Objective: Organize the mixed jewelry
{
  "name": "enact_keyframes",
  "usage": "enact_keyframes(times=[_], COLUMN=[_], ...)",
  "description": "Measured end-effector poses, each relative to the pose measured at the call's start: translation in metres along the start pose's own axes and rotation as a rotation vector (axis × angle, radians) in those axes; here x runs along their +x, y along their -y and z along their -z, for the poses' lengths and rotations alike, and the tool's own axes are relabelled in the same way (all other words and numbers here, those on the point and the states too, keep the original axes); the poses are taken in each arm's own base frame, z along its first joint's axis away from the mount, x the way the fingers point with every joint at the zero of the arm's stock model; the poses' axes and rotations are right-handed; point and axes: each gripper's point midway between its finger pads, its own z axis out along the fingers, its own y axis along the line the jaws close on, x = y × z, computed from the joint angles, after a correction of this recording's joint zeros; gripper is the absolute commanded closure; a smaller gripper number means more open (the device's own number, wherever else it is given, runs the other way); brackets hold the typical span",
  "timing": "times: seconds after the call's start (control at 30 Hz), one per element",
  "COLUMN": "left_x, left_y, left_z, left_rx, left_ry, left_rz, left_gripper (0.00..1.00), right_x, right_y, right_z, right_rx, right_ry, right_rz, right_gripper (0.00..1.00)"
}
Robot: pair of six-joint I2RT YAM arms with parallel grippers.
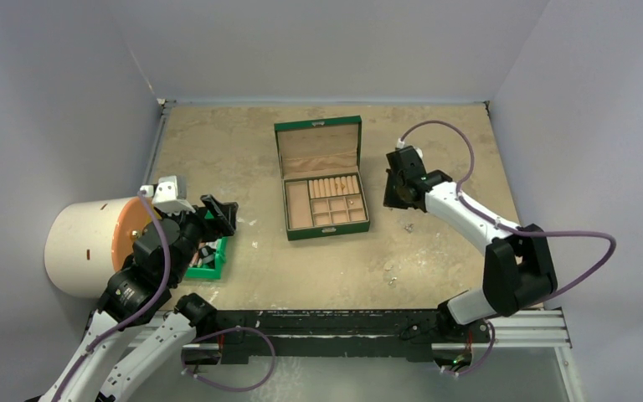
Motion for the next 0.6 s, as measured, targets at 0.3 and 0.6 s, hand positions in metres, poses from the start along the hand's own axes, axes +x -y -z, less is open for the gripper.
enact_keyframes(times=[0.3,0.6], left_x=[0.0,0.0], left_y=[0.0,0.0], left_z=[0.0,0.0], left_rx=[0.0,0.001], left_ry=[0.001,0.002], left_rz=[0.0,0.001], left_gripper=[0.23,0.23], right_x=[-0.041,-0.034], right_y=[-0.043,-0.086], right_z=[0.029,0.019], right_rx=[-0.15,-0.187], right_ry=[0.081,0.05], right_rz=[-0.001,0.072], right_gripper=[1.0,1.0])
